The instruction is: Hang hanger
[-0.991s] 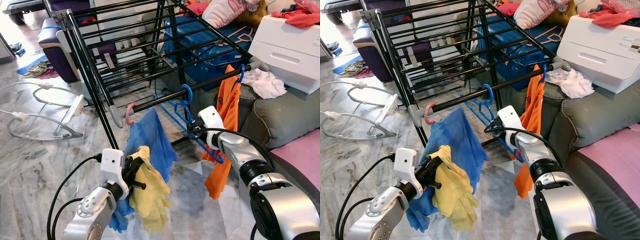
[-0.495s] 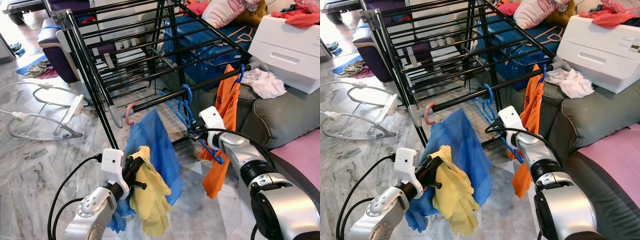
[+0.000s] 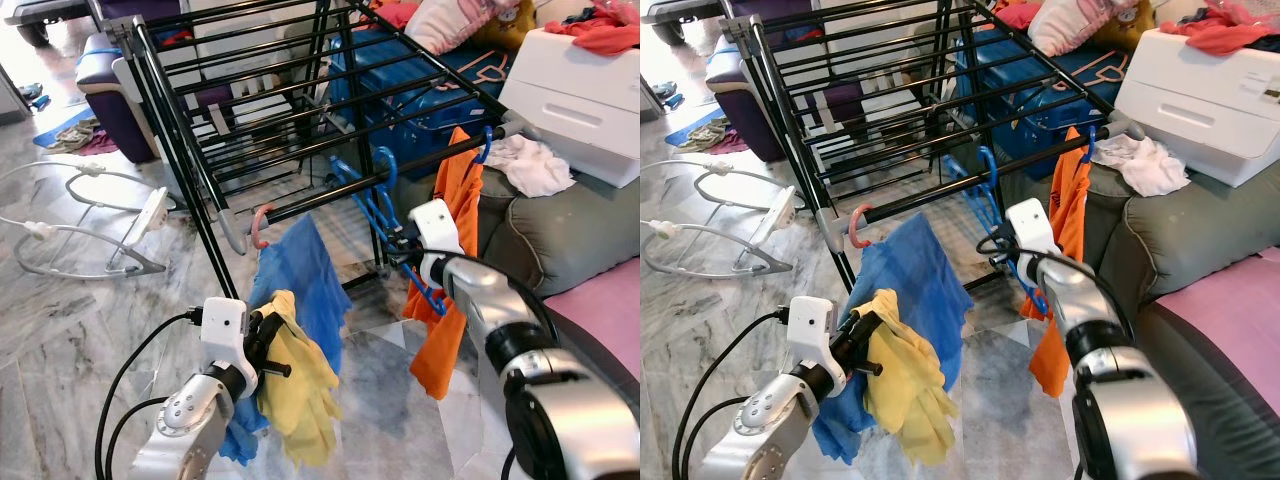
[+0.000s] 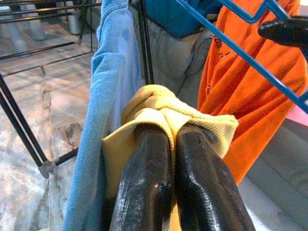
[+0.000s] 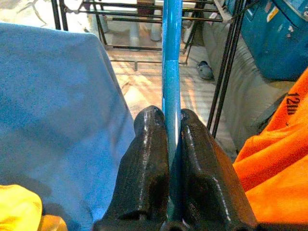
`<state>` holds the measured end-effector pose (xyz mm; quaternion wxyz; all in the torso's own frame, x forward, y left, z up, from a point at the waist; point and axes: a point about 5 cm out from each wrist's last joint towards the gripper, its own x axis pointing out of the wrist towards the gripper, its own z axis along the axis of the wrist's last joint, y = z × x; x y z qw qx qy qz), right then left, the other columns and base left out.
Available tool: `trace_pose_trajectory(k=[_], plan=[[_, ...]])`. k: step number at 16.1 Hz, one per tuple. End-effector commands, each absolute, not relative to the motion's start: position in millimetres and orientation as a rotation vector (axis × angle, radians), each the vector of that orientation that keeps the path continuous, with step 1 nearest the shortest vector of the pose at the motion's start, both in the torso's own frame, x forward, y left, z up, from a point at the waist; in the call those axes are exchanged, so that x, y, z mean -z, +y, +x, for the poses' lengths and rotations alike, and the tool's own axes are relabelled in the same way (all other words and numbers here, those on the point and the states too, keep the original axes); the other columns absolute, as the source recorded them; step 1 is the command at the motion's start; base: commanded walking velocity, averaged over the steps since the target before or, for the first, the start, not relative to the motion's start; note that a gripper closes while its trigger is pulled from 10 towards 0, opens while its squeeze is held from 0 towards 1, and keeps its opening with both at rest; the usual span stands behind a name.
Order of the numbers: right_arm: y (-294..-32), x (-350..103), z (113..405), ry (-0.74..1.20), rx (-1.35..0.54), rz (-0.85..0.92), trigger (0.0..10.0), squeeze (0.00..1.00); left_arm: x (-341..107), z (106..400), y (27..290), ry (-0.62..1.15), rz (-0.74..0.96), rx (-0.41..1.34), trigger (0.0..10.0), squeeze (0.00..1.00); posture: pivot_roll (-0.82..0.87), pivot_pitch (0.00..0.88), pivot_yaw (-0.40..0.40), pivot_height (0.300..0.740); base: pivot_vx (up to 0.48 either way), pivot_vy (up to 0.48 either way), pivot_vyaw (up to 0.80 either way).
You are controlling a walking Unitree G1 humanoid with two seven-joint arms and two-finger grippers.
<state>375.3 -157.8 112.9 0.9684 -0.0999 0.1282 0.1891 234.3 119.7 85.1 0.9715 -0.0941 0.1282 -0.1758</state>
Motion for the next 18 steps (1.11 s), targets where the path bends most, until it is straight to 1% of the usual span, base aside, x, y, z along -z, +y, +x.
trace_pose_trajectory(k=[1, 4, 6, 9, 11, 15, 18], plan=[[-159.1, -133.1, 379.9, 0.146, -0.370, -0.189, 10.0, 0.00, -87.2, 236.2, 122.2, 0.238, -0.177, 0.334, 10.0, 0.00, -0.02, 0.041, 0.047, 0.740, 0.000, 0.000, 0.00], [-170.3, -119.4, 362.3, 0.131, -0.348, -0.170, 10.0, 0.00, -86.8, 237.5, 124.0, 0.233, -0.167, 0.299, 10.0, 0.00, -0.02, 0.038, 0.045, 0.740, 0.000, 0.000, 0.00], [-177.0, -111.2, 345.8, 0.114, -0.297, -0.145, 10.0, 0.00, -85.0, 237.3, 125.1, 0.229, -0.158, 0.271, 10.0, 0.00, -0.03, 0.037, 0.045, 0.740, 0.000, 0.000, 0.00], [-175.8, -103.2, 326.4, 0.114, -0.249, -0.136, 10.0, 0.00, -84.3, 236.5, 123.5, 0.227, -0.167, 0.273, 10.0, 0.00, -0.04, 0.036, 0.041, 0.740, 0.000, 0.000, 0.00], [-173.3, -98.2, 319.3, 0.125, -0.213, -0.129, 10.0, 0.00, -84.3, 237.1, 121.6, 0.225, -0.167, 0.276, 10.0, 0.00, -0.04, 0.031, 0.035, 0.740, 0.000, 0.000, 0.00], [-161.3, -97.3, 312.9, 0.147, -0.239, -0.119, 10.0, 0.00, -84.5, 236.7, 122.2, 0.220, -0.168, 0.267, 10.0, 0.00, -0.04, 0.030, 0.027, 0.740, -0.317, 0.000, 0.00], [-156.4, -99.0, 314.4, 0.147, -0.255, -0.120, 10.0, 0.00, -84.5, 237.4, 121.7, 0.218, -0.172, 0.260, 10.0, 0.00, -0.04, 0.028, 0.019, 0.740, -0.334, 0.000, 0.00]])
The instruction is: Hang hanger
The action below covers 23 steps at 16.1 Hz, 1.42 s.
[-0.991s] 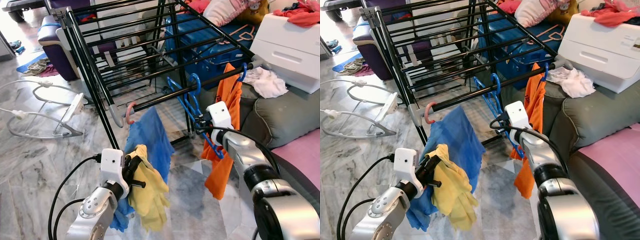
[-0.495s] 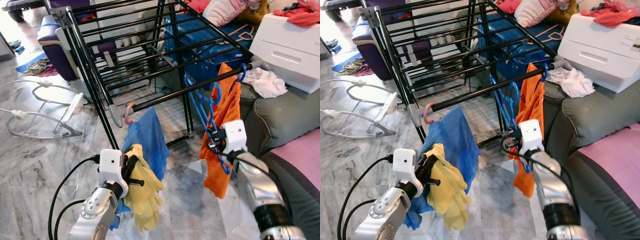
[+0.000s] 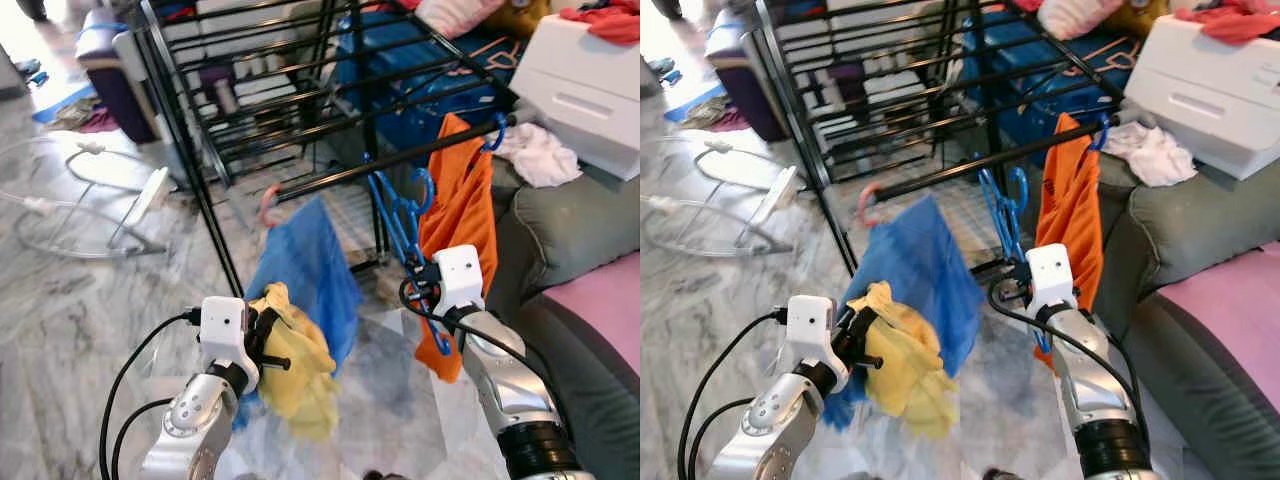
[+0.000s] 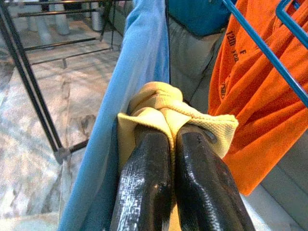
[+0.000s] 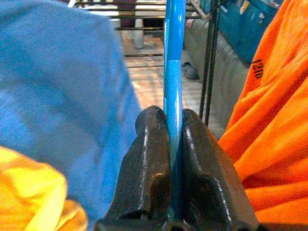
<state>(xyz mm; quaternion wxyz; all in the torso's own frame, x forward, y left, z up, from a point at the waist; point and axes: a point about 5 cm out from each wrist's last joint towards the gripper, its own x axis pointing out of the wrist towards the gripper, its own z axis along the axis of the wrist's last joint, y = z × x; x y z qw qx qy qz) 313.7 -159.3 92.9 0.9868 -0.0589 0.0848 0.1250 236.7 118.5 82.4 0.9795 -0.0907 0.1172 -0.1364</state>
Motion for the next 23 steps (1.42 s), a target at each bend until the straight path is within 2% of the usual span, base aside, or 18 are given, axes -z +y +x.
trace_pose_trajectory(k=[1, 6, 23], plan=[[-155.5, -101.0, 316.3, 0.144, -0.256, -0.124, 10.0, 0.00, -85.1, 238.4, 121.6, 0.212, -0.177, 0.258, 10.0, 0.00, -0.04, 0.035, 0.019, 0.740, -0.334, 0.000, 0.00], [-160.6, -108.7, 324.7, 0.139, -0.225, -0.122, 10.0, 0.00, -85.2, 241.3, 119.7, 0.210, -0.179, 0.261, 10.0, 0.00, -0.05, 0.030, 0.018, 0.740, -0.335, 0.000, 0.00], [-142.8, -105.8, 319.4, 0.169, -0.304, -0.090, 10.0, 0.00, -84.1, 239.7, 119.5, 0.211, -0.192, 0.252, 10.0, 0.00, -0.05, 0.042, 0.010, 0.740, -0.338, 0.000, 0.00]])
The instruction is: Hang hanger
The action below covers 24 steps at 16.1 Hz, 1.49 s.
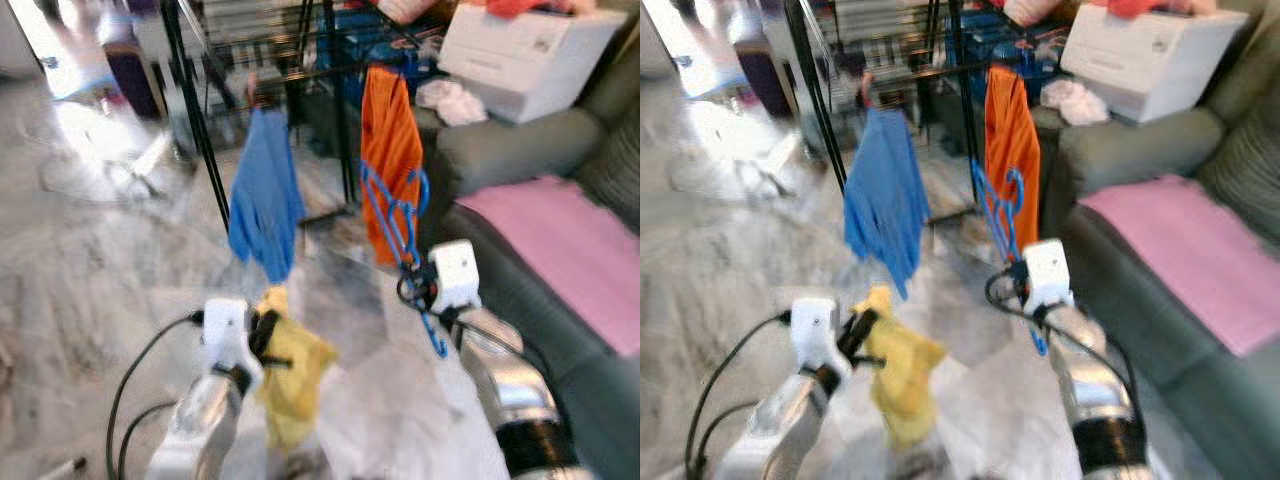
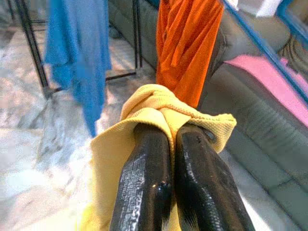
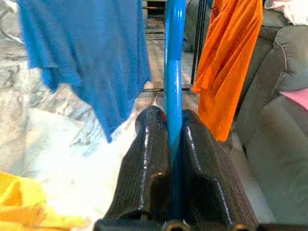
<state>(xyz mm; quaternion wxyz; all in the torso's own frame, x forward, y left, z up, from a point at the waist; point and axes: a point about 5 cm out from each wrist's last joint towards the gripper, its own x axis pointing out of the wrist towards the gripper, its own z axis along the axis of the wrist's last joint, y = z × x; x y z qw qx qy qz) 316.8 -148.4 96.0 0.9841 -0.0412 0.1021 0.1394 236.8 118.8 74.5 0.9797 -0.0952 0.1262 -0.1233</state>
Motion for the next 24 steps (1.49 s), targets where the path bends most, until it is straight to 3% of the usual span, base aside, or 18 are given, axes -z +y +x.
trace_pose_trajectory(k=[1, 6, 12, 19, 22, 24], plan=[[-142.6, -105.9, 319.3, 0.169, -0.305, -0.090, 10.0, 0.00, -84.2, 239.7, 119.5, 0.211, -0.192, 0.252, 10.0, 0.00, -0.05, 0.042, 0.010, 0.740, -0.341, 0.000, 0.00], [-141.2, -104.3, 317.8, 0.175, -0.310, -0.090, 10.0, 0.00, -84.0, 238.3, 119.6, 0.215, -0.189, 0.252, 10.0, 0.00, -0.04, 0.047, 0.010, 0.740, -0.332, 0.000, 0.00], [-141.4, -98.6, 317.5, 0.208, -0.290, -0.095, 10.0, 0.00, -84.9, 238.6, 120.2, 0.214, -0.171, 0.286, 10.0, 0.00, -0.04, 0.042, 0.022, 0.740, 0.000, 0.000, 0.00], [-137.0, -96.7, 317.8, 0.214, -0.303, -0.113, 10.0, 0.00, -103.6, 258.2, 135.7, 0.130, -0.110, 0.311, 10.0, 0.00, -0.03, 0.029, 0.044, 0.740, 0.000, 0.000, 0.00], [-131.8, -100.4, 315.4, 0.210, -0.387, -0.055, 10.0, 0.00, -123.2, 272.0, 135.9, 0.028, 0.080, 0.441, 10.0, 0.00, -0.03, 0.027, 0.049, 0.740, 0.000, 0.000, 0.00], [-139.1, -109.3, 312.6, 0.185, -0.496, -0.112, 10.0, 0.00, -137.8, 286.9, 146.0, -0.043, 0.365, 0.565, 10.0, 0.00, -0.04, 0.025, 0.054, 0.740, 0.000, 0.000, 0.00]])
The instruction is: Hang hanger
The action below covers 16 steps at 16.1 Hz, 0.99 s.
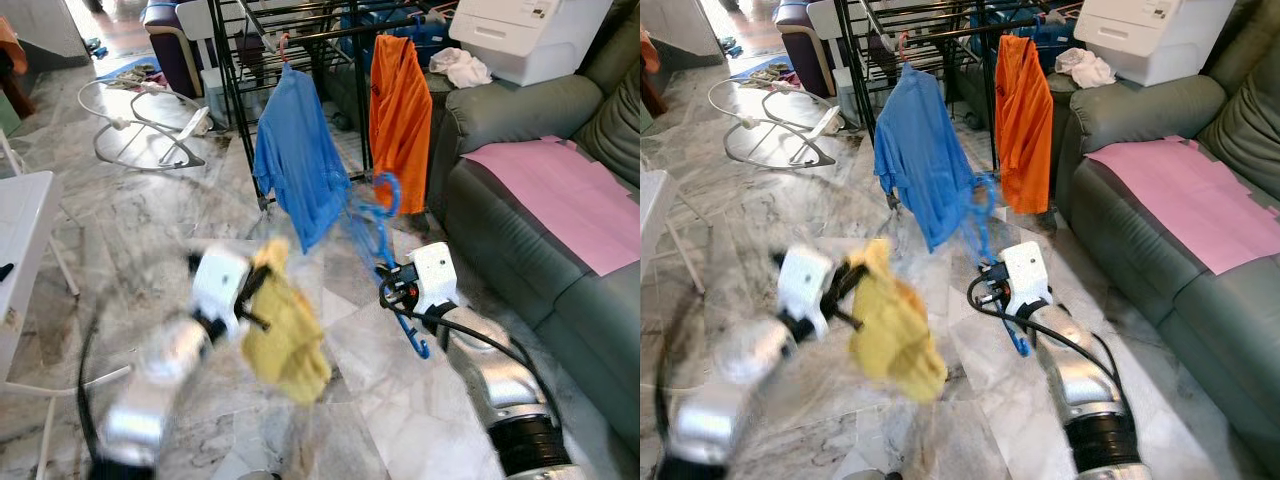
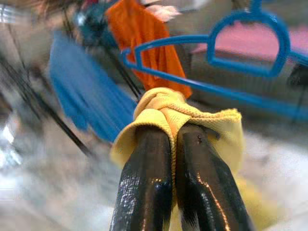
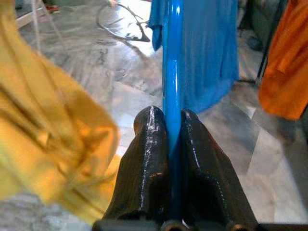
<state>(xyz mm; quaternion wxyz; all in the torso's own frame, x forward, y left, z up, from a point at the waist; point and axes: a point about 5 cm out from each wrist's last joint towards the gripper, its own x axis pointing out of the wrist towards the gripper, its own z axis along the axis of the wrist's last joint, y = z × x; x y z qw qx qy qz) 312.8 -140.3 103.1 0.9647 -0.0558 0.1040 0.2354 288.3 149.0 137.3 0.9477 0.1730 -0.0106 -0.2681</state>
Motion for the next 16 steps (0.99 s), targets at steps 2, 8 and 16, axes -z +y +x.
trace_pose_trajectory(k=[2, 8, 16], plan=[[-155.6, -116.9, 313.7, 0.180, -0.532, -0.189, 10.0, 0.00, -142.3, 297.2, 161.9, -0.033, 0.869, 0.701, 10.0, 0.00, -0.05, 0.025, 0.058, 0.740, 0.000, 0.000, 0.00], [-176.6, -135.9, 306.9, 0.210, -0.747, -0.304, 10.0, 0.00, -157.9, 329.6, 205.5, -0.068, 1.245, 0.491, 10.0, 0.00, -0.07, 0.027, 0.050, 0.740, 0.000, 0.000, 0.00], [-184.2, -142.2, 282.9, 0.317, -1.029, -0.294, 10.0, 0.00, -184.3, 332.8, 194.1, -0.338, 1.034, 0.379, 10.0, 0.00, -0.08, 0.037, 0.038, 0.740, 0.000, 0.000, 0.00]])
